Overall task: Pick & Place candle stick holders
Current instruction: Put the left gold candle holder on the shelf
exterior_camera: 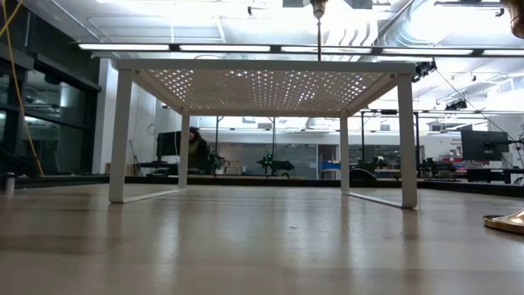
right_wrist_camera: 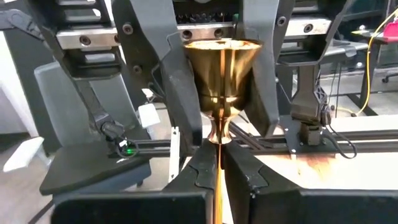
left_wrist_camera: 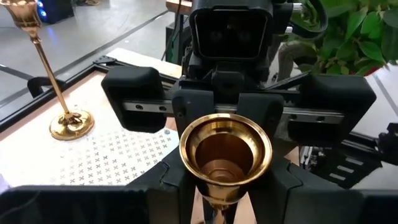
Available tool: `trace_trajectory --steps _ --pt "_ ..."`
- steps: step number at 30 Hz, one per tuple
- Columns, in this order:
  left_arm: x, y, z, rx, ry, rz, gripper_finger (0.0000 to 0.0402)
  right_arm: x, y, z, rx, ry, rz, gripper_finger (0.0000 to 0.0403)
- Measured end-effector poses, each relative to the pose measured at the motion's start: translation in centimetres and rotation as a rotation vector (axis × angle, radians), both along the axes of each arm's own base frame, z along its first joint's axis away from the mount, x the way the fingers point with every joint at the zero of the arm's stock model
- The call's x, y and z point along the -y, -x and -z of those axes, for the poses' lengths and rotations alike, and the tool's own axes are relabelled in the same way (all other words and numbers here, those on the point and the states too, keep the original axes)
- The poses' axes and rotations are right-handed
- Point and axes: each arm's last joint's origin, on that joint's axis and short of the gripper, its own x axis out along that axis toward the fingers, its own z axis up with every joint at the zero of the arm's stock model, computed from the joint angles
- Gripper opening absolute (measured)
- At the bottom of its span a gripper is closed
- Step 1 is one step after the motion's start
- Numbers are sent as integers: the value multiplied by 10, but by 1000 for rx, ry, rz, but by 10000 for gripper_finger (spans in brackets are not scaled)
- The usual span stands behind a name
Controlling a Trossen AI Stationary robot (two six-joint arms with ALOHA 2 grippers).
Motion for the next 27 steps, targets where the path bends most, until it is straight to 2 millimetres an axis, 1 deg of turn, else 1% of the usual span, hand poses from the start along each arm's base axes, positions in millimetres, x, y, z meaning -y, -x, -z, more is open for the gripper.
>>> trace_trajectory --steps 6,8,11,14,17,19,22,25,27 --pt "-1 0 -3 27 10 -24 115 11 13 -13 -26 52 -5 5" --pt "-3 0 -4 28 0 -20 126 15 17 -16 -43 60 -8 5" --pt "-5 -2 -9 62 14 -28 165 20 21 -18 -73 78 -2 3" --pt "-11 -6 -10 72 -9 -47 221 24 23 -17 -109 91 8 3" --pt "-14 -7 -14 91 -19 -64 276 26 25 -12 -161 102 14 3" --pt "-15 -8 -14 98 -18 -75 304 27 28 -11 -186 102 21 3" --pt "-17 -5 -17 104 -17 -92 328 30 37 -16 -216 101 28 3" --pt "-19 2 -23 123 -13 -122 334 34 47 -24 -220 123 35 3" --pt "-21 6 -27 136 -10 -137 335 38 58 -32 -209 128 53 3"
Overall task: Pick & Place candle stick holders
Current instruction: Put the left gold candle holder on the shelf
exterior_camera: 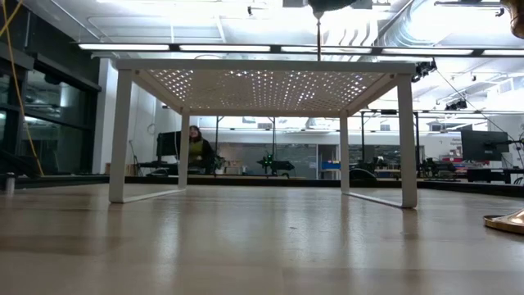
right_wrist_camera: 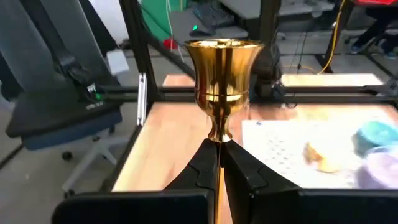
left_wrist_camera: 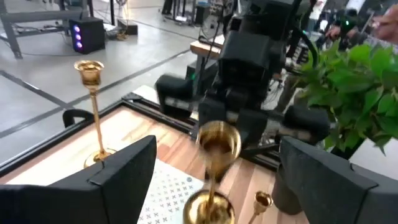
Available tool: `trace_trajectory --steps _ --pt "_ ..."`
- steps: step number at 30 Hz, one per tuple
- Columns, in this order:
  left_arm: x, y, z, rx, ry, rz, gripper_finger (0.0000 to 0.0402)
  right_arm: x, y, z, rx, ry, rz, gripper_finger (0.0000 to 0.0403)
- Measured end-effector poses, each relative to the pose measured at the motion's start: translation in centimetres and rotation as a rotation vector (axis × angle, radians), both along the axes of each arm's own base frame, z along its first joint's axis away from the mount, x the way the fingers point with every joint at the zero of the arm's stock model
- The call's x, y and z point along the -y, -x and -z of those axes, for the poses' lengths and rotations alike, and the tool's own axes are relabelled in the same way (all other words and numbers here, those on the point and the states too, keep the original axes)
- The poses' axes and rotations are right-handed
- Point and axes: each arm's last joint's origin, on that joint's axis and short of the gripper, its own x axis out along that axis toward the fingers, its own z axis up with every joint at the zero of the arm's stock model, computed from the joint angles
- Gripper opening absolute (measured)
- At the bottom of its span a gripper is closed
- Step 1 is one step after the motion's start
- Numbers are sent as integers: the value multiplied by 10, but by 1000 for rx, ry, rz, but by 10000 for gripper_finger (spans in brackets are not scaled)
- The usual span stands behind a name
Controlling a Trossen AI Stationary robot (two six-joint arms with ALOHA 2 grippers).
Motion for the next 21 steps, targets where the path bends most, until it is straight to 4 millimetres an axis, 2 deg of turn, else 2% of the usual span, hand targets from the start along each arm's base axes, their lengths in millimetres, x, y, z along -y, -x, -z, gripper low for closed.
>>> trace_trajectory --steps 6,12,17,21 --pt "-6 22 -8 -15 -12 -64 335 14 31 -12 -64 74 69 3" --pt "-5 54 -1 -49 -57 -227 335 25 54 -19 -61 117 177 3" --pt "-8 75 7 -24 -159 -363 335 35 63 -3 24 76 255 3" --pt "-17 86 18 -39 -185 -395 335 42 67 14 105 15 332 3"
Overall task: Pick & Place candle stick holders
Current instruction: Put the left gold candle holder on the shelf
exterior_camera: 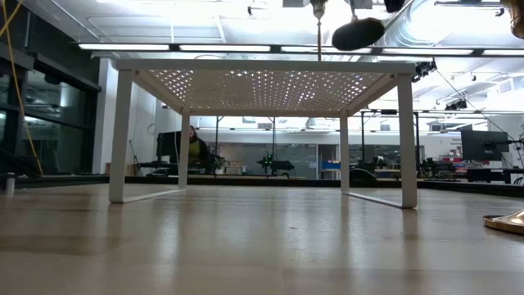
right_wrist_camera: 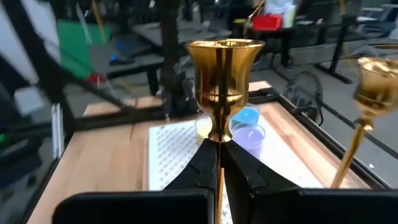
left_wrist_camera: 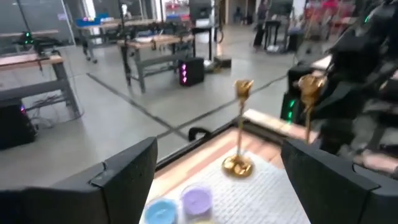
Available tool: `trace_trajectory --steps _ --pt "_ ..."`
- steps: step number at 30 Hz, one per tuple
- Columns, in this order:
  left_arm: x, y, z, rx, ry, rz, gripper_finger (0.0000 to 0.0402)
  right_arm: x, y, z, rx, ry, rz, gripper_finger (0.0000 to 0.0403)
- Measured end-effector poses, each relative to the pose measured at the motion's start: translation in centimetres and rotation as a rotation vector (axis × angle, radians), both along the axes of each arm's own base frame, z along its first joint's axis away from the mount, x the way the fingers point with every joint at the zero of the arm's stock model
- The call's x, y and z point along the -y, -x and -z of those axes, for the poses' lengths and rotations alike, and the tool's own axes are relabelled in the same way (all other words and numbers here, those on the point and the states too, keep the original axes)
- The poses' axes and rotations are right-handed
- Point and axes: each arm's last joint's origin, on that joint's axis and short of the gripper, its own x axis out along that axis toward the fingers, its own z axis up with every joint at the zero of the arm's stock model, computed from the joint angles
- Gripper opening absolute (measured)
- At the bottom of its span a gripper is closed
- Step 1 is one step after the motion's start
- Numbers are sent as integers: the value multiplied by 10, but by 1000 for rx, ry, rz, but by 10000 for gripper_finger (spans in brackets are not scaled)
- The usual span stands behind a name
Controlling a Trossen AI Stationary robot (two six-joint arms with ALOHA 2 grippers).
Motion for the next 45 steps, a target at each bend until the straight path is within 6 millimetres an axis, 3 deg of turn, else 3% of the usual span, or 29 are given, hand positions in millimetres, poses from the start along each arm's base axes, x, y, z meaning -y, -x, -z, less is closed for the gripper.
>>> trace_trajectory --steps 7,20,37,45 --pt "-21 17 11 -37 14 -42 335 14 -9 12 32 -30 91 3" --pt "-56 59 24 -12 34 -47 335 20 -53 35 66 -51 203 3" --pt "-59 62 30 -19 23 -48 335 28 -85 62 54 -29 235 3" --pt "-59 62 30 -23 27 -47 335 28 -87 65 25 39 237 3"
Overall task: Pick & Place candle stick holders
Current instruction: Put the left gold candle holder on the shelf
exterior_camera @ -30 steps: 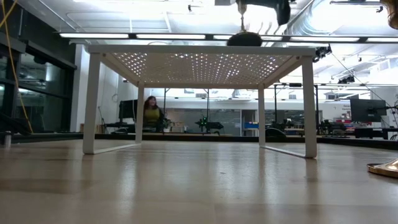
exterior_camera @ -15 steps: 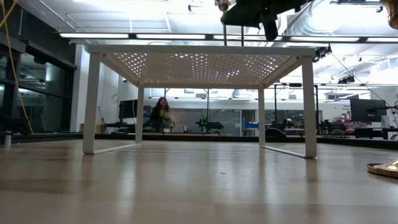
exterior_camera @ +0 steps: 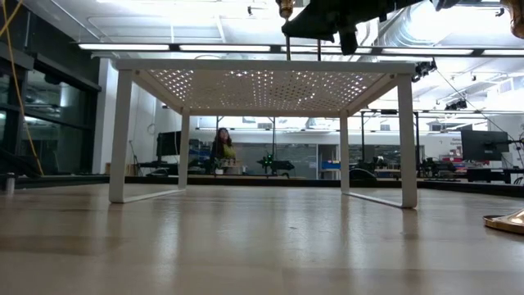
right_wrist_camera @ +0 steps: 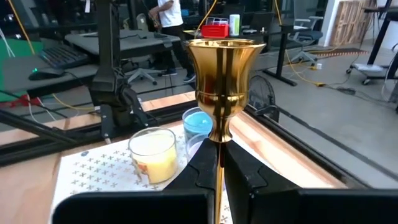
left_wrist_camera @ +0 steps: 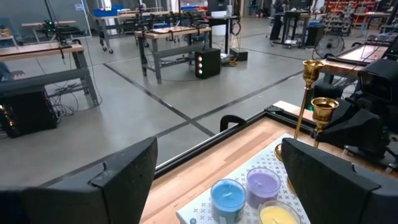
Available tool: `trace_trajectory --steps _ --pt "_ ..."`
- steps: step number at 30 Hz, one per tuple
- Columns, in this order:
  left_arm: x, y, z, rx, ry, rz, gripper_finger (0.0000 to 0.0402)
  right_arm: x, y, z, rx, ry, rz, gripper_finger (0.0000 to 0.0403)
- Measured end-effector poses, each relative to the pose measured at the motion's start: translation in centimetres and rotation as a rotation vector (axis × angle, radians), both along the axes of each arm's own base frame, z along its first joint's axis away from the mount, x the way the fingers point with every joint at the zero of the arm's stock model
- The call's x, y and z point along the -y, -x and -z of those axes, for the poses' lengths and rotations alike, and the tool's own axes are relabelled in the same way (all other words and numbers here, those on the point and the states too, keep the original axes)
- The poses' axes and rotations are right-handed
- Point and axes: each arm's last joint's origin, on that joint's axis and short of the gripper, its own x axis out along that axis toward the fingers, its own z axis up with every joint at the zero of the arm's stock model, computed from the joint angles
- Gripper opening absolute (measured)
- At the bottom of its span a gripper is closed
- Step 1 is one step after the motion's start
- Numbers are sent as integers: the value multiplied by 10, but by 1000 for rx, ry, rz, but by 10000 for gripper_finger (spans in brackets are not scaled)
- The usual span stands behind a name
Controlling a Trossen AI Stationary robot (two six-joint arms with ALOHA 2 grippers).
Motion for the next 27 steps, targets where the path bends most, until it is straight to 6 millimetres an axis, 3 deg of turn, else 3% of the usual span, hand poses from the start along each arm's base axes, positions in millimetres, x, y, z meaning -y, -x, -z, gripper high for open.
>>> trace_trajectory --steps 14,27 --pt "0 0 1 -12 15 3 335 0 0 1 -17 24 9 6" --pt "0 0 1 -17 19 4 335 0 1 4 -31 12 7 79"
